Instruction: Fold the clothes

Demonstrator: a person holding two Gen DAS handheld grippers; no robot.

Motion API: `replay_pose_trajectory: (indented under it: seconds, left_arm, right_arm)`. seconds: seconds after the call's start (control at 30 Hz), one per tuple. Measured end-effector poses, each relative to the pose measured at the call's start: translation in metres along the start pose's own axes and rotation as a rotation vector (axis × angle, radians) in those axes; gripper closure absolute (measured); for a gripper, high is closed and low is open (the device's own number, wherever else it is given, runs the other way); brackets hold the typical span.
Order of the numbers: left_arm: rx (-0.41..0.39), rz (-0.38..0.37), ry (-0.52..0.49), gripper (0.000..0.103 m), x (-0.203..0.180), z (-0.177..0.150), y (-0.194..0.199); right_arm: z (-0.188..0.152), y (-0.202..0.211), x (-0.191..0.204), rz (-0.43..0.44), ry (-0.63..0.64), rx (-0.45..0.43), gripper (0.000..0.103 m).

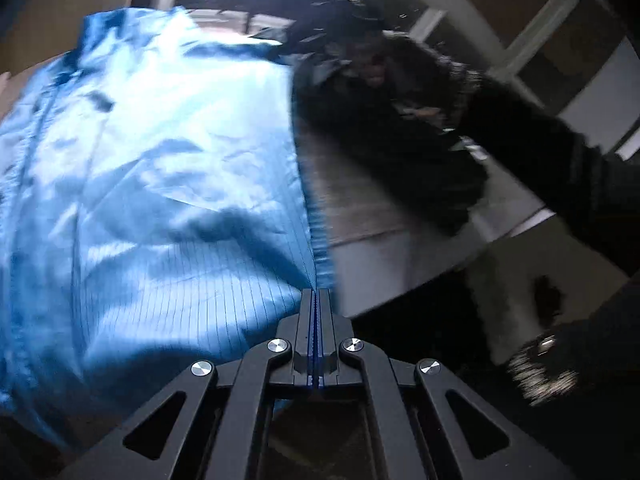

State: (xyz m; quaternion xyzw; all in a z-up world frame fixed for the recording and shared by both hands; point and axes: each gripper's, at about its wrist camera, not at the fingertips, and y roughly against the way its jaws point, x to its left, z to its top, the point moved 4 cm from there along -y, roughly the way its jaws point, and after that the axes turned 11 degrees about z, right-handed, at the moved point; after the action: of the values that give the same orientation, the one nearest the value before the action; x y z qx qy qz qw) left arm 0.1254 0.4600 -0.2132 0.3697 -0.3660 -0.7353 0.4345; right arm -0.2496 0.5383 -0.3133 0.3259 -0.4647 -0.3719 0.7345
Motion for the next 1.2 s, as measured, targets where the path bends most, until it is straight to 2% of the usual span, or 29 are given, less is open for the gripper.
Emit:
replay_pose_trajectory:
  seconds: [0.03, 0.07, 0.2, 0.23, 0.27, 0.3, 0.33, 0.37, 0.4, 0.5, 0.6, 0.63, 0.67, 0.7, 0.73, 0.8, 0.93, 1.0, 1.2]
  left_arm:
    - [0.008, 0.029, -0.041, 0.103, -0.008, -0.003, -0.009]
    - [0.029, 0.025, -0.045, 0.103, -0.011, -0.007, -0.020]
    - [0.119, 0.051, 0.015, 0.098, -0.002, -0.018, -0.043]
    - [0.127, 0.073, 0.015, 0.093, -0.002, -0.020, -0.043]
    - [0.118, 0.072, 0.016, 0.081, -0.004, -0.021, -0.039]
    - [0.103, 0.077, 0.007, 0.075, -0.009, -0.021, -0.037]
    - [0.087, 0.085, -0.006, 0.062, -0.015, -0.021, -0.035]
    - [0.071, 0.093, -0.018, 0.059, -0.020, -0.021, -0.033]
    - [0.067, 0.101, -0.040, 0.059, -0.026, -0.021, -0.035]
    - [0.100, 0.144, -0.078, 0.059, -0.036, -0.021, -0.054]
    - [0.072, 0.183, -0.105, 0.062, -0.035, -0.022, -0.055]
    - [0.067, 0.185, -0.105, 0.072, -0.032, -0.023, -0.055]
    - [0.060, 0.188, -0.098, 0.091, -0.028, -0.023, -0.054]
    - [0.068, 0.163, -0.074, 0.103, -0.022, -0.023, -0.054]
    - [0.080, 0.129, -0.045, 0.103, -0.014, -0.023, -0.053]
    - [0.084, 0.066, 0.012, 0.103, -0.002, -0.023, -0.046]
    - [0.038, -0.019, 0.085, 0.103, 0.017, -0.020, -0.017]
    - [0.020, -0.079, 0.141, 0.103, 0.025, -0.019, -0.008]
    - [-0.005, -0.173, 0.153, 0.103, 0.018, -0.020, -0.001]
  right_arm:
    - [0.000, -0.004, -0.001, -0.023, 0.004, 0.015, 0.098]
    - [0.000, -0.008, -0.003, -0.046, 0.008, 0.029, 0.098]
    - [-0.001, -0.023, -0.009, -0.114, 0.006, 0.090, 0.096]
    - [-0.001, -0.021, -0.010, -0.093, -0.007, 0.088, 0.093]
    - [-0.002, -0.019, -0.012, -0.070, -0.020, 0.084, 0.089]
    - [-0.003, -0.016, -0.012, -0.040, -0.024, 0.075, 0.081]
    - [-0.003, -0.014, -0.015, -0.021, -0.033, 0.066, 0.071]
    - [-0.004, -0.013, -0.017, -0.003, -0.042, 0.058, 0.066]
    - [-0.005, -0.012, -0.020, 0.014, -0.051, 0.049, 0.063]
    - [-0.008, -0.018, -0.023, 0.008, -0.048, 0.047, 0.063]
    - [-0.012, -0.023, -0.015, 0.014, -0.005, 0.048, 0.063]
    - [-0.014, -0.024, -0.012, 0.017, 0.005, 0.047, 0.066]
    - [-0.016, -0.025, -0.008, 0.019, 0.015, 0.046, 0.072]
    - [-0.017, -0.026, -0.006, 0.016, 0.021, 0.047, 0.089]
    - [-0.017, -0.027, -0.003, 0.013, 0.027, 0.047, 0.096]
    - [-0.016, -0.025, -0.001, 0.017, 0.026, 0.035, 0.098]
    - [-0.010, -0.008, 0.002, 0.046, -0.019, 0.001, 0.100]
    - [-0.007, -0.005, 0.000, 0.019, -0.030, 0.000, 0.100]
    - [-0.001, -0.005, 0.002, -0.029, -0.085, 0.022, 0.100]
